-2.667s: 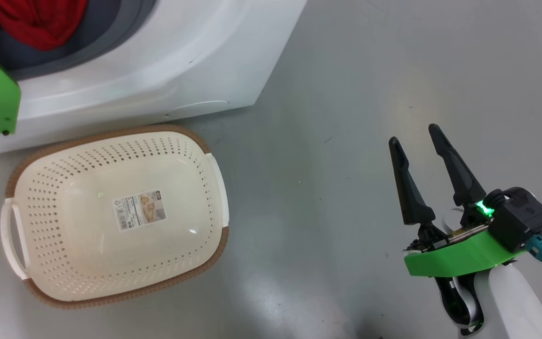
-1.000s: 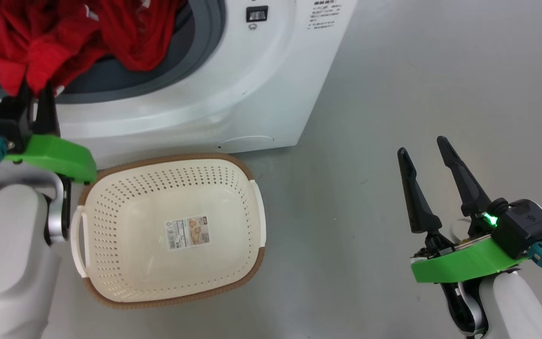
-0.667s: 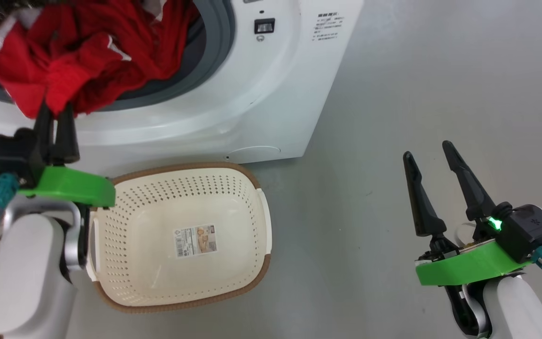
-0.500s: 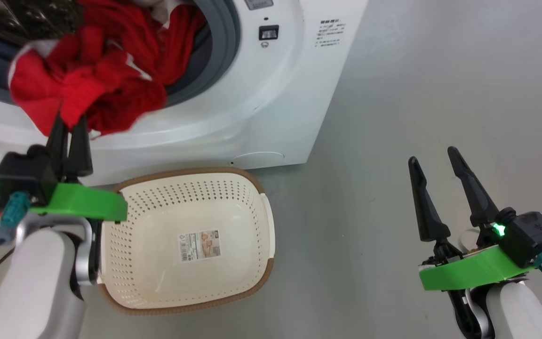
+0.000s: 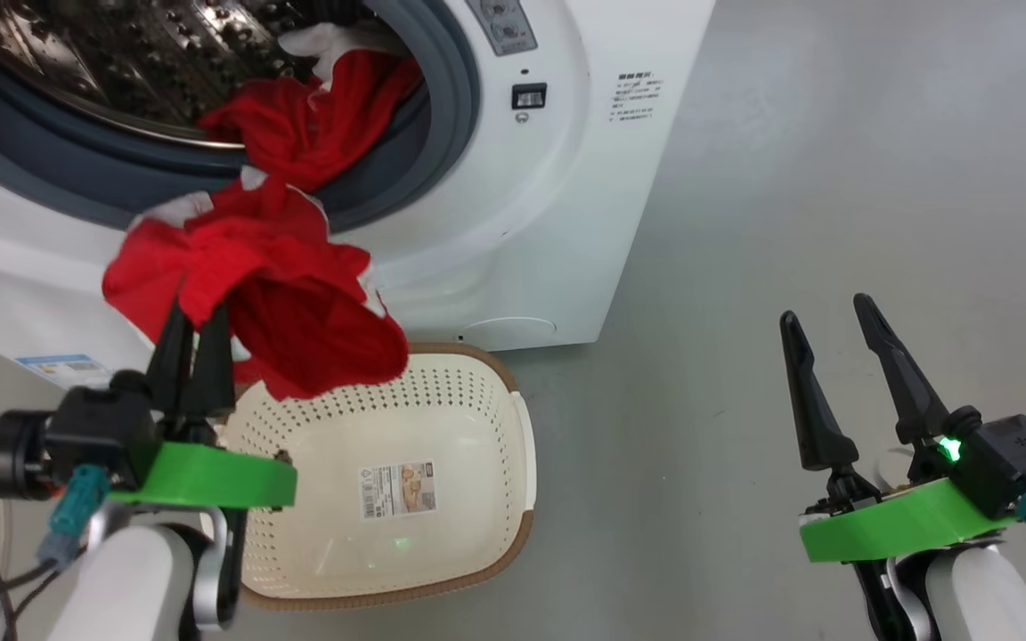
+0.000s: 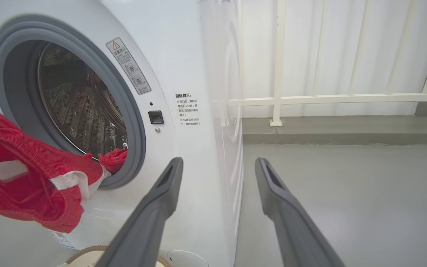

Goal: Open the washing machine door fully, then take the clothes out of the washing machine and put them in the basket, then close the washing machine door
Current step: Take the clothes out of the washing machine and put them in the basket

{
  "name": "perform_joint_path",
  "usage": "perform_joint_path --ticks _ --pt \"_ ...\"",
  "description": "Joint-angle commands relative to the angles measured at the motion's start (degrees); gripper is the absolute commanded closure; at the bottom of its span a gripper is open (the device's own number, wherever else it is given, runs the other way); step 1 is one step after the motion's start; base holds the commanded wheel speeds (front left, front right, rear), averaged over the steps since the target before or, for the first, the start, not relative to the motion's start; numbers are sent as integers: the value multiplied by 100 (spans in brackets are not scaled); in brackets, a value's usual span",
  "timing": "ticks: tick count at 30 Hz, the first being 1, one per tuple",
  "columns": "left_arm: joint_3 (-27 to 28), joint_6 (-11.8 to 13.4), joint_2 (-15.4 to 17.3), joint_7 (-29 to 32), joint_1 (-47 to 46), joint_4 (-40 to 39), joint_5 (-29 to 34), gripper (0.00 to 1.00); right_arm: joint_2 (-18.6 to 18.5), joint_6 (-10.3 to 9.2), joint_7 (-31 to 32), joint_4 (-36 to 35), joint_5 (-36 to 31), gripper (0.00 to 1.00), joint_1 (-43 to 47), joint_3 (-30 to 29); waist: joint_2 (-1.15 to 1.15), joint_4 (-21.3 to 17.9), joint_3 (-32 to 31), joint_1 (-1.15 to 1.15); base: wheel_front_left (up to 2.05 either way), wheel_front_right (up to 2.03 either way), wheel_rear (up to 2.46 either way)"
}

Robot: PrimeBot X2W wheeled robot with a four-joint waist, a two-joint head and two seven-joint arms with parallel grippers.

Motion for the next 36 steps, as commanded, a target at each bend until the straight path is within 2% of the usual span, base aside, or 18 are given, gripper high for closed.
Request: perform_joint_path --ticks 1,10,15,29,36 --pt "166 64 141 3 76 -264 -5 100 -33 36 -36 -146 -15 0 82 79 0 26 -59 0 0 0 0" --pt "-54 116 5 91 393 -587 -24 100 -33 36 -36 -193 -17 0 114 61 0 72 -69 0 0 0 0" --pt "-212 85 -115 101 519 -369 -66 100 -33 36 -36 -223 -30 0 103 77 0 56 -1 0 0 0 0" --pt "-462 -217 -539 -54 59 1460 -147 100 -33 36 -36 -260 -58 0 -22 131 0 -34 359 0 0 0 0" --pt "-357 -349 -651 -83 -312 2397 -126 100 -33 36 -36 -250 -46 0 -131 174 0 -137 623 0 0 0 0"
